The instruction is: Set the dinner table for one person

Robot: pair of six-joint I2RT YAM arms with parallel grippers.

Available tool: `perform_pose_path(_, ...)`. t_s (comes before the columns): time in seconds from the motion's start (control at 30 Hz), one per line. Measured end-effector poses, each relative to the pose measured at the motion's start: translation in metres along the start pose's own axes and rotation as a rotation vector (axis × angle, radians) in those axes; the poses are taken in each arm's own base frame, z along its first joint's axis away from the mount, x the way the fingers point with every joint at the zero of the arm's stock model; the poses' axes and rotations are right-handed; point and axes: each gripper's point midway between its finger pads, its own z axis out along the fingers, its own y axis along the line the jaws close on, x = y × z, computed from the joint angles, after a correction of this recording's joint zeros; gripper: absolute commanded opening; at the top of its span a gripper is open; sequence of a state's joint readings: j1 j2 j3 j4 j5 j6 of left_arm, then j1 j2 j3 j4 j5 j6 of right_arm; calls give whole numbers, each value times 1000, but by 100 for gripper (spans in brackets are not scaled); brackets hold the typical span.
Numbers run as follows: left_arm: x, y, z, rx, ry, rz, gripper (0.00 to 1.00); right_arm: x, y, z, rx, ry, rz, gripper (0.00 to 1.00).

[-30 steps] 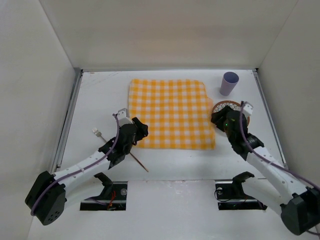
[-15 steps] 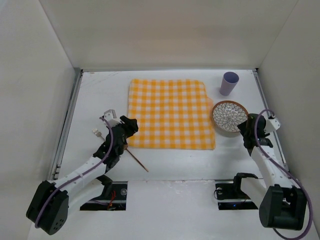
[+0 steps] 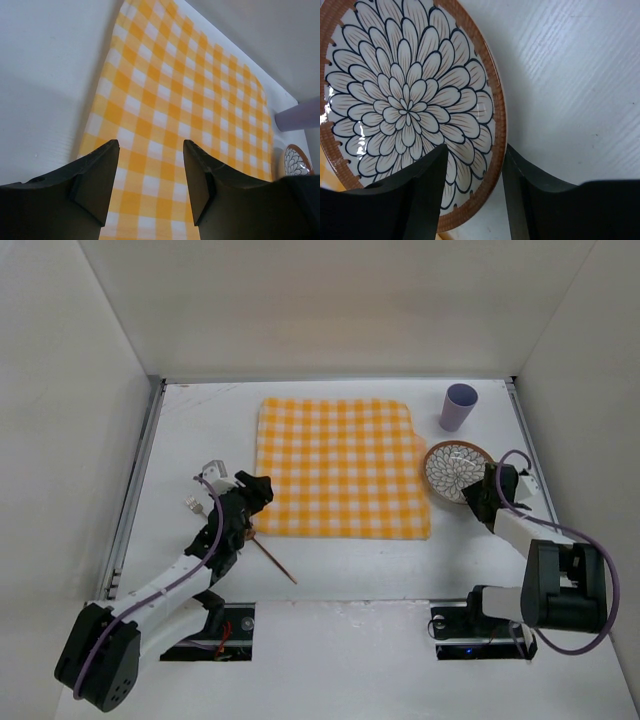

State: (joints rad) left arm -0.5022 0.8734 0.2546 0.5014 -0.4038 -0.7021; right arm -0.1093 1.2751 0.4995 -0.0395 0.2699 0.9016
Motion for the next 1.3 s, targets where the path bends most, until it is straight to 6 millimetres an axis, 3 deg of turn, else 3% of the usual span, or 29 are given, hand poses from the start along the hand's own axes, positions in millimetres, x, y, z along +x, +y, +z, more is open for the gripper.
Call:
perform_pose_path(0.2, 5, 0, 3, -1, 12, -7, 52, -4, 4, 14, -50, -5, 97, 33)
perform_pose_path(0.33, 4, 1, 5, -2, 10, -11, 52, -7, 4, 21, -93, -9, 188, 15)
perform_pose_path(0.5, 3, 2, 6, -7, 6, -13, 52, -16, 11, 19, -173, -17, 290, 8)
perform_pose_path(0.6, 4, 3, 6, -9, 6, -12, 52, -17, 7, 6, -179, -28, 287, 7)
perform_pose_path(0.77, 7, 7, 9, -23, 14, -7, 52, -28, 3, -34, -191, -81, 248, 7)
perform_pose_path(0.93, 10, 9, 10, -32, 21, -2, 52, -35, 38, -80, -334, -128, 176, 7)
perform_pose_path(1.07, 9, 10, 11, -34, 16, -5, 52, 0, 85, -105, -456, -24, 74, 7)
perform_pose_path(1.3, 10, 17, 12, -49, 11, -4, 51, 123, 162, -115, -552, 289, -209, 7)
